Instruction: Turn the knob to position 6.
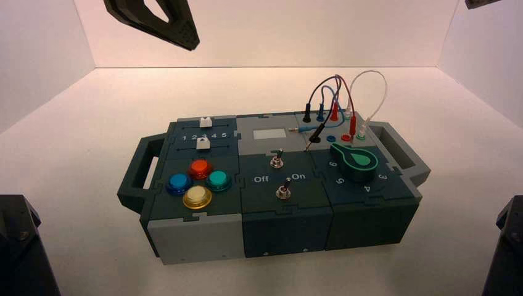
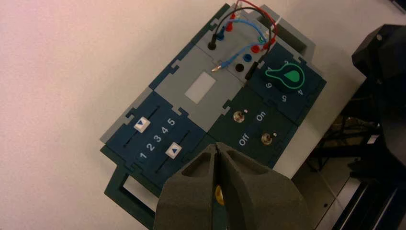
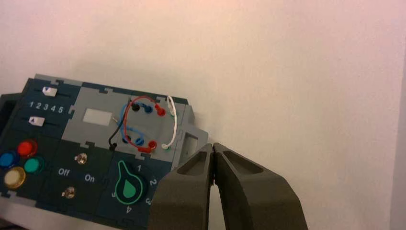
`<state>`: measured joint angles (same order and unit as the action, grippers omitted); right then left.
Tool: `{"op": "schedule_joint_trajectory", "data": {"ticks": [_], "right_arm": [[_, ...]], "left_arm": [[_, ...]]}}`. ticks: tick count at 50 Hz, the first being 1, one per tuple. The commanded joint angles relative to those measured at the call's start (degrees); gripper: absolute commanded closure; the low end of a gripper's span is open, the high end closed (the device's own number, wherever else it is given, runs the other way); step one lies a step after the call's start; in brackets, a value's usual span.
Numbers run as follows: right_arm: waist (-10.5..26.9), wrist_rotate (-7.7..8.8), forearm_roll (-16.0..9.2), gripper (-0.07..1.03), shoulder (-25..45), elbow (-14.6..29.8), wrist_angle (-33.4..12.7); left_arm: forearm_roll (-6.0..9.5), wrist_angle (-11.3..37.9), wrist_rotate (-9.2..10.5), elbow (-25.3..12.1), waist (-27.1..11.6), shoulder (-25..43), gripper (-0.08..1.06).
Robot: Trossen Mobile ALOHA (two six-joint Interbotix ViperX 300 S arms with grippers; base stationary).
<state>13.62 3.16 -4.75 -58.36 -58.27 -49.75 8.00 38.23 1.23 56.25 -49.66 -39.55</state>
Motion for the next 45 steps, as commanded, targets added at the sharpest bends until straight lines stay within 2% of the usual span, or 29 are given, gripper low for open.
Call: {"op": "schedule_joint_trajectory", "data": {"ticks": [1,5,17,27,37,45], "right_arm": [[0.4,0.18,-0.4,0.99,2.1,2.6,-0.9],[1.2,0.18,-0.4,0.99,3.6,3.8,-2.1],[8.4,0.18,-0.4,0.99,9.6,6.6,-6.3],[11.0,0.53,-0.4,0.99,14.4,7.6,-8.6],[14.2,0.97,-0.4,0.99,18.1,7.4,-8.9],[16.3,2.29,-0.4,0.99,21.5,7.4,-8.8]], "left_arm": [[0.09,-0.5,0.00,-1.9,-0.4,0.0,1.01],[0.09,-0.5,0.00,-1.8,-0.5,-0.1,1.01],[0.09,-0.4,-0.18,-1.4,-0.9,-0.6,1.01],[0.09,-0.4,-0.35,-1.1,-0.9,-0.6,1.01],[0.00,-0.4,-0.79,-1.1,-1.0,-0.7,1.01],[0.00,-0.4,-0.79,-1.1,-1.0,-1.4,1.01]]}}
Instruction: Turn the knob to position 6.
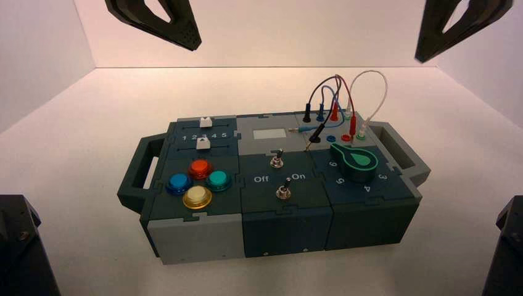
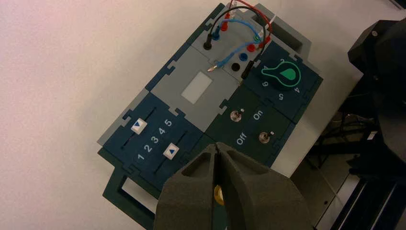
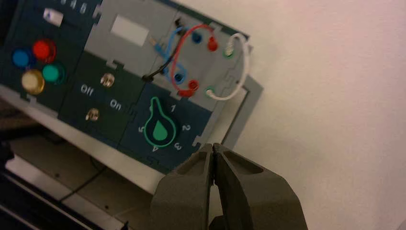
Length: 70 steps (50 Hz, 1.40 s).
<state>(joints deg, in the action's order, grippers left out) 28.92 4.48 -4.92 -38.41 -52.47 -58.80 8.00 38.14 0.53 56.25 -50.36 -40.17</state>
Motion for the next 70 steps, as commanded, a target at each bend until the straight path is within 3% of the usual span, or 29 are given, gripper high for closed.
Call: {"op": "schedule_joint_trajectory", "data": {"ticks": [1,22,31,44,70], "right_arm": [[1.1,1.14,-0.2,0.99,2.0,1.6,0.3],[2.3,3.87,-0.3,0.99,7.7,1.4,0.7],[6.2,3.87,-1.0,0.99,11.6,1.8,2.0],[8.3,3.96,-2.6,0.99,16.0,2.3,4.0],[8.7,5.89,-2.6,0.99,22.8,2.7,8.3]], "left_arm": [[0.09,-0.4,-0.09,-1.1,-0.2,-0.9,1.01],[0.09,-0.4,-0.09,-0.1,-0.2,-1.8,1.01],[0.00,-0.4,-0.09,-0.1,-0.2,-1.5,1.01],[0.00,-0.4,-0.09,0.2,-0.2,-1.1,1.01],[0.26,-0.4,0.09,0.3,-1.4,0.0,1.01]]}}
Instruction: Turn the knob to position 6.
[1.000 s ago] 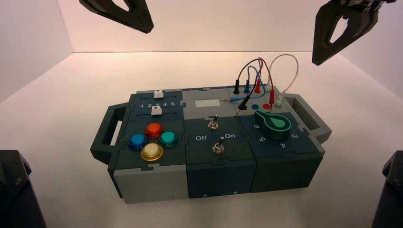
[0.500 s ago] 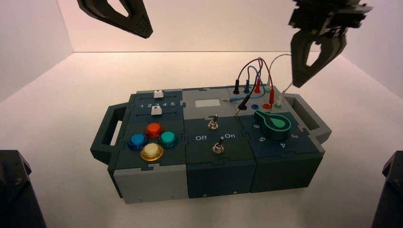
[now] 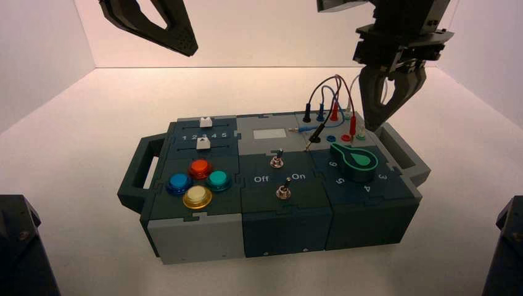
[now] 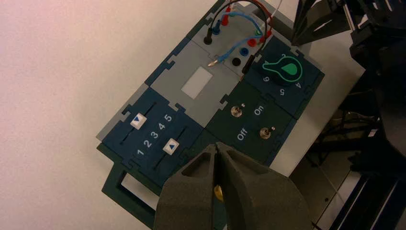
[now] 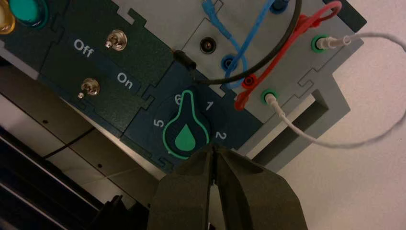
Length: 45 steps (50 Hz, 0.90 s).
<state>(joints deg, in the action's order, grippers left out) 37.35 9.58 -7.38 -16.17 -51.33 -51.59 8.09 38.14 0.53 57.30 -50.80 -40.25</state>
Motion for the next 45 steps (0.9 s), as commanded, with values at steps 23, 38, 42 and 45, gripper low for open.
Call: {"op": "schedule_joint_trajectory", "data": {"ticks": [23,38,42,45], "right_arm": [[0.2,1.32,-0.3,0.99,5.4,2.5,3.3],[0.3,1.32,-1.0,0.99,6.7,3.3,3.4],[0.4,1.32,-1.5,0.99,6.8,3.3,3.3],[0.7,1.32,-1.6,0.99,6.9,3.3,3.4]], "left_arm": [[0.62,-0.5,0.35,-0.8,-3.3,1.7,1.01],[0.88,-0.4,0.35,-0.8,-3.4,1.5,1.01],[0.88,-0.4,0.35,-0.8,-3.4,1.6,1.01],[0.88,-0.4,0.35,-0.7,-3.4,1.5,1.01]]}}
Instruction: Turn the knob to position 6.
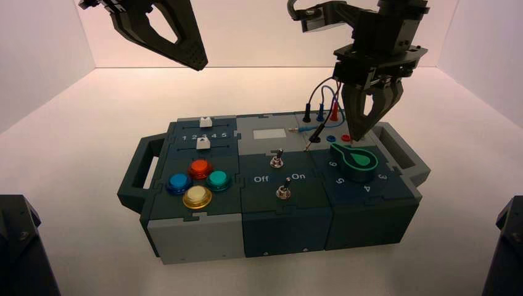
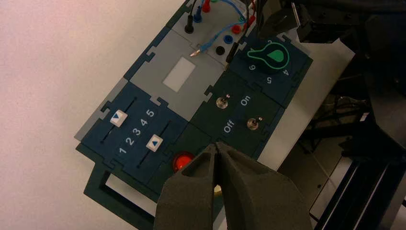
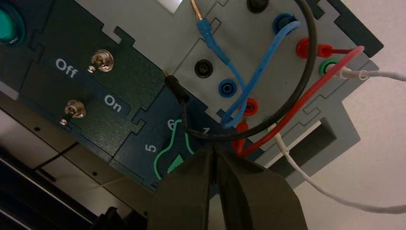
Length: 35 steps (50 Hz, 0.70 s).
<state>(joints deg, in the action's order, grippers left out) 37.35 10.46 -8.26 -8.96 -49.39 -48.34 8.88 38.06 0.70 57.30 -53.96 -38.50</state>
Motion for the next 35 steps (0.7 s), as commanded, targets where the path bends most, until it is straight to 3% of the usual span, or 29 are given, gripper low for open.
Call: {"op": "schedule_joint_trajectory", "data": {"ticks": [1,35], "right_arm": [[0.9,0.44,-0.7,0.99,-0.2,1.3,0.1],[3.1,0.44,-2.5,0.99,2.4,2.7,-0.4]], "left_arm": [[0.09,-0.4,0.18,-0.7,-0.2,-0.3,1.01],[0.00,-0.3,0.18,-0.4,-0.3,0.0,1.01]]}}
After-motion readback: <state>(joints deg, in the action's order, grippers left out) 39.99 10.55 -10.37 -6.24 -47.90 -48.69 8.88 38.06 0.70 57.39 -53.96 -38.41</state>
